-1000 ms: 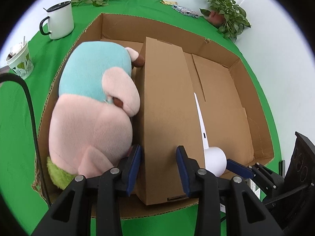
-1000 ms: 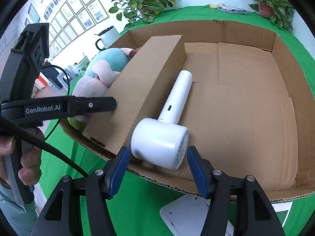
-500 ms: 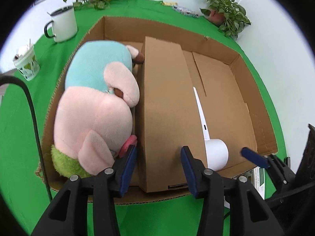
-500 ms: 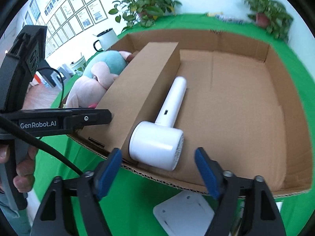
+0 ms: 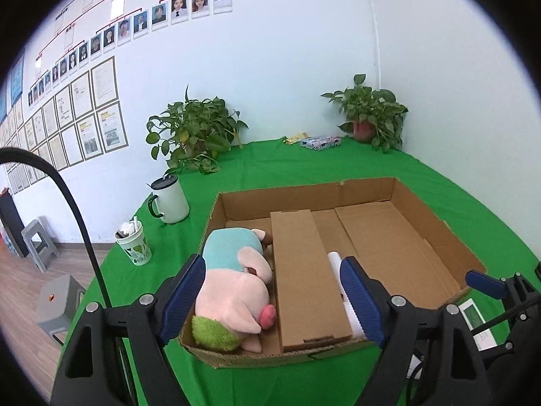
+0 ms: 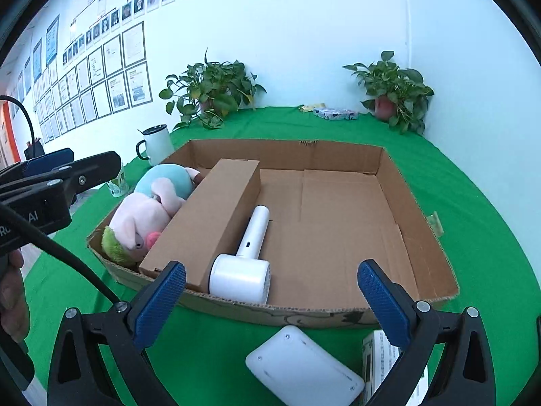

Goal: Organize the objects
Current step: 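Open the right gripper and withdraw it from the box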

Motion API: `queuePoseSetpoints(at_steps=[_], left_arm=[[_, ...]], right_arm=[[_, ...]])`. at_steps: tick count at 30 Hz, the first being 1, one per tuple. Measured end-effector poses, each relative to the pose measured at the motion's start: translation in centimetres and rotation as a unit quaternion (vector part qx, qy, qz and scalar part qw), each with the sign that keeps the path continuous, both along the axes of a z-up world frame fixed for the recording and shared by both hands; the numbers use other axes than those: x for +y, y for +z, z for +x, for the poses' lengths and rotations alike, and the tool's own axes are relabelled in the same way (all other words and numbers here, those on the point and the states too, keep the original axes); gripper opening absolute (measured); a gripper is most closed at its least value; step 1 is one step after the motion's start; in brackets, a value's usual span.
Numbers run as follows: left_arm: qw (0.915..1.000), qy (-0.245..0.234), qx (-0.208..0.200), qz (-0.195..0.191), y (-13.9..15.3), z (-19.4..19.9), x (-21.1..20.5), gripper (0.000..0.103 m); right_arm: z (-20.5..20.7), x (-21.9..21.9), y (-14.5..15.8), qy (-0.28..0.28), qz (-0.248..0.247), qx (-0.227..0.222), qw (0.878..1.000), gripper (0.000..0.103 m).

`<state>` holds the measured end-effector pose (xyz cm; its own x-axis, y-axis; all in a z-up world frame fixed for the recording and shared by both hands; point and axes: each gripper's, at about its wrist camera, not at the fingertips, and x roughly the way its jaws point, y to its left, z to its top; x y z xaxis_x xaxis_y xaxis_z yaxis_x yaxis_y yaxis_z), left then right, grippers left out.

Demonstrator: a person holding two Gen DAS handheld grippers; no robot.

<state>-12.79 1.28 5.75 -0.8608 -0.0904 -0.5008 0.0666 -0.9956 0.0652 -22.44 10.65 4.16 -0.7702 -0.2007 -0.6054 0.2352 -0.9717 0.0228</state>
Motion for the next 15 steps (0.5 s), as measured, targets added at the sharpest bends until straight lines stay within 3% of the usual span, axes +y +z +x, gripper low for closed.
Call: queuePoseSetpoints(at_steps=[7,15], left_arm=[[0.9996,0.012,0.026,0.0,0.5,2.8,1.1,0.082],[0.9995,0.012,0.026,0.014,0.3,3.9,1.4,0.082]], right_arm=[[3.7,0.1,0.8,-0.008,0.008,0.024,1.0,0.102],[5.7,2.1,1.6,-0.032,0.002,0.029,0.999,0.102]])
